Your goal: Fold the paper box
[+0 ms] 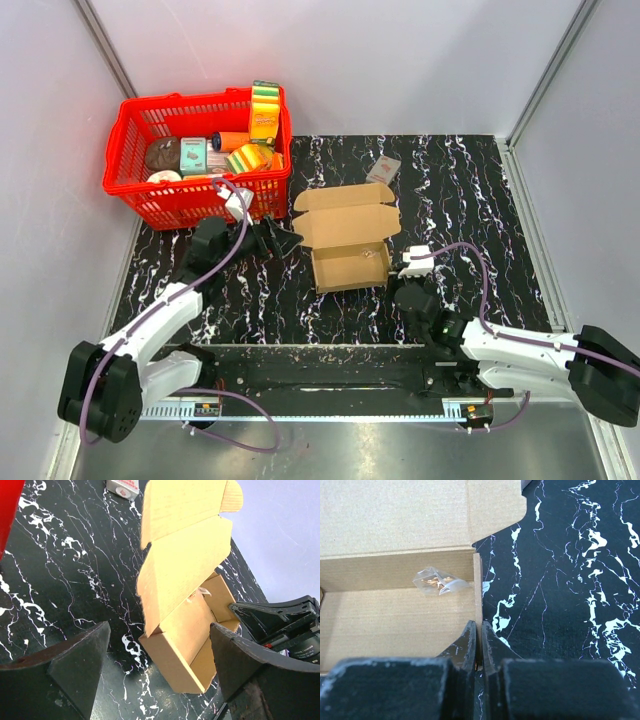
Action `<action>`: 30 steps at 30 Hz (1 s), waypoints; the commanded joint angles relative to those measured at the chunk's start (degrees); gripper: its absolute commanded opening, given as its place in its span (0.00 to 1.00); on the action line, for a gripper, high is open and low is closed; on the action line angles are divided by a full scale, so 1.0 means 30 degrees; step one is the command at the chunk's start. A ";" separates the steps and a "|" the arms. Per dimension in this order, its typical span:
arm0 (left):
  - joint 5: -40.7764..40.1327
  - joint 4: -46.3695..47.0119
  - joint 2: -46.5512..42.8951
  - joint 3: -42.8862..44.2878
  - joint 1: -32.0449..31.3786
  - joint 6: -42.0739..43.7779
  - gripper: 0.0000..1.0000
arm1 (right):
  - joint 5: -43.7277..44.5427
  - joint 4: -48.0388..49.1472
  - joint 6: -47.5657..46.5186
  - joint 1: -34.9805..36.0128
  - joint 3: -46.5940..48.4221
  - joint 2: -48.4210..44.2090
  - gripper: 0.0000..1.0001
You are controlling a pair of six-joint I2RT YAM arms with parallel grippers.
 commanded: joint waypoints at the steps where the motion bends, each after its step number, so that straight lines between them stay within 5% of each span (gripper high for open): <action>1: 0.0363 0.0508 -0.0397 0.0848 0.0100 0.0673 0.85 | 0.0075 0.0356 0.0045 0.0218 0.0316 0.0137 0.00; 11: 0.0452 -0.0282 0.1655 0.2518 0.0100 0.1640 0.82 | -0.0277 0.0473 -0.0130 0.0218 0.0112 -0.0155 0.00; 24: 0.1856 -0.3152 0.4056 0.5416 0.0101 0.2724 0.56 | -0.0453 0.0560 -0.0218 0.0277 0.0053 -0.0302 0.00; 30: 0.2063 -0.4267 0.4819 0.6209 0.0101 0.3164 0.51 | -0.0453 0.0590 -0.0247 0.0277 0.0024 -0.0273 0.00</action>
